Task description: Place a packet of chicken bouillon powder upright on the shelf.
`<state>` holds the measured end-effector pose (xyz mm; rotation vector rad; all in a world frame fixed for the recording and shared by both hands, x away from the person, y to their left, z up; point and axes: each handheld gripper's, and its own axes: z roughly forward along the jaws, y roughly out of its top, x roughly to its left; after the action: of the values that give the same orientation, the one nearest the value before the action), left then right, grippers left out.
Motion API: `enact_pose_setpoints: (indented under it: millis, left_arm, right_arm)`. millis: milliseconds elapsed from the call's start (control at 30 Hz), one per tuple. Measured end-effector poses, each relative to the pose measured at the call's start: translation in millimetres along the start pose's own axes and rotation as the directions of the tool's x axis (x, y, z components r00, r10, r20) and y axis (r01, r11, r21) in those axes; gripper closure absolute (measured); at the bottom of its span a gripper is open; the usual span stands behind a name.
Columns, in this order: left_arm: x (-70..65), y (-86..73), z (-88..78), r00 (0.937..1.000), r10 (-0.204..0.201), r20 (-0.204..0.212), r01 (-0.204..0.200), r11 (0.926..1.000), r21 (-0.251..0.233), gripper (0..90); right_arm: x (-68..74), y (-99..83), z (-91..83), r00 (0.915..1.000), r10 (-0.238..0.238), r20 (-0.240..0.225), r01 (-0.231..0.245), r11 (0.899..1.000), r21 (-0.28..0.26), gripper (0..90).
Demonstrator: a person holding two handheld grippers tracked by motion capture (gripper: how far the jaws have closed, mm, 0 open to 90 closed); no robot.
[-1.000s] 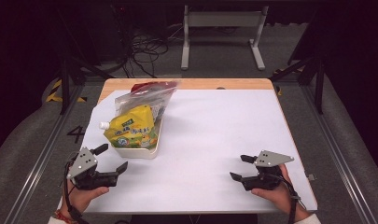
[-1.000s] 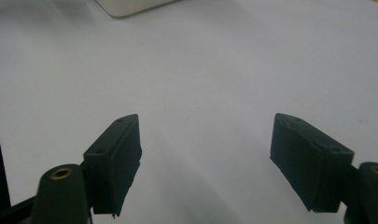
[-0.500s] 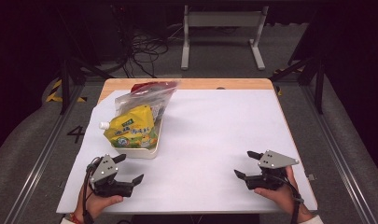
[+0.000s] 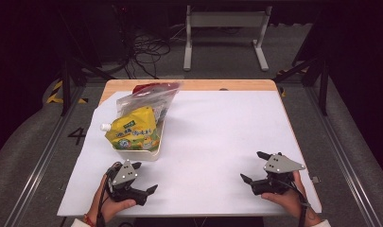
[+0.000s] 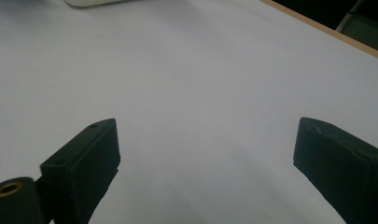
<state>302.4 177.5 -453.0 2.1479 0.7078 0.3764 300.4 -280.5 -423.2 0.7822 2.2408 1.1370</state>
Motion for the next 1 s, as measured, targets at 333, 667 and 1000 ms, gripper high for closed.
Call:
enact_pose_setpoints:
  millis: [333, 667, 1000]
  left_arm:
    - [1.7, -0.7, 3.4, 0.9999, 0.006, 0.013, -0.006, 0.9999, 0.01, 5.5]
    - [2.3, 0.4, 6.7, 1.0, 0.008, 0.006, -0.008, 0.9998, 0.02, 5.7]
    - [4.7, 0.0, 8.4, 0.9999, 0.012, 0.004, -0.012, 0.9994, 0.032, 5.7]
  right_arm:
    - [8.3, -1.0, 1.9, 0.9996, -0.027, 0.004, 0.027, 0.999, 0.026, 6.2]
    - [8.7, -3.1, 2.8, 0.9995, -0.029, 0.014, 0.028, 0.999, 0.036, 6.1]
    - [10.4, -6.6, 8.3, 0.9994, -0.034, 0.011, 0.033, 0.998, 0.057, 7.1]
